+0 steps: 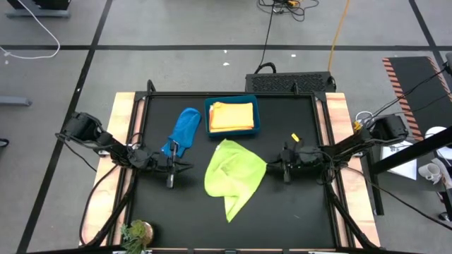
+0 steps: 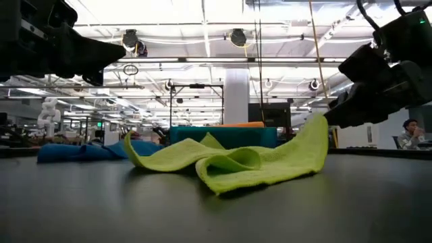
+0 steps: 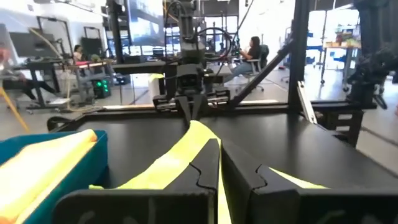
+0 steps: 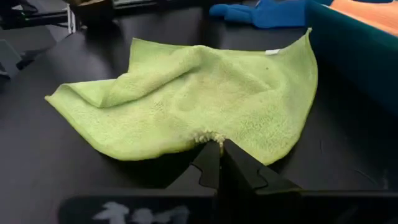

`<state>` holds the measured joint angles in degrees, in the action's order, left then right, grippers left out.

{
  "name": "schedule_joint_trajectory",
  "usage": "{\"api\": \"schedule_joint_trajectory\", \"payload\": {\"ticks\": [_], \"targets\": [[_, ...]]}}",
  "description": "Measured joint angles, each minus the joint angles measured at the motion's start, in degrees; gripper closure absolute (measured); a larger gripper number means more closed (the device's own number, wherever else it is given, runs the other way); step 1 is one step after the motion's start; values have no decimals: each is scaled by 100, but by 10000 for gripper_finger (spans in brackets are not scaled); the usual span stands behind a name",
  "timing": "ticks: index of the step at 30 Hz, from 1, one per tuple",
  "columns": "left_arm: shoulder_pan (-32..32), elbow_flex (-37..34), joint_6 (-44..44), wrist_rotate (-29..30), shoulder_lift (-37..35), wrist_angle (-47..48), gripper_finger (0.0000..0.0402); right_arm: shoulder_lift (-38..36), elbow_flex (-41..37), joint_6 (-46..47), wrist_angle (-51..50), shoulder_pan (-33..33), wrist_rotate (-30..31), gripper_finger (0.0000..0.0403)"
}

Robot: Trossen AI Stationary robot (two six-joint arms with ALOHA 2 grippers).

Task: Fold microfiber towels
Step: Fold the green microfiber cloth

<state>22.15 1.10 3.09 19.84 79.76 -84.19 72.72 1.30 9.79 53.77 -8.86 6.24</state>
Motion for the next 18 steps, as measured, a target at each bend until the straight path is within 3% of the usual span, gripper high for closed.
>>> {"api": "schedule_joint_trajectory", "payload": {"ticks": [6,11,14,18], "targets": [[0,2,-489,-32,1,-1,385,-1,-7,-225,49,0,-1,403],[0,199,-1986,667,0,200,385,-1,-10,-381,99,2,-2,403],[-80,737,-1941,891,1,1219,385,-2,-6,-494,136,2,0,403],[-248,2053,-1819,404,1,3548,385,-1,0,-603,222,2,0,403]]}}
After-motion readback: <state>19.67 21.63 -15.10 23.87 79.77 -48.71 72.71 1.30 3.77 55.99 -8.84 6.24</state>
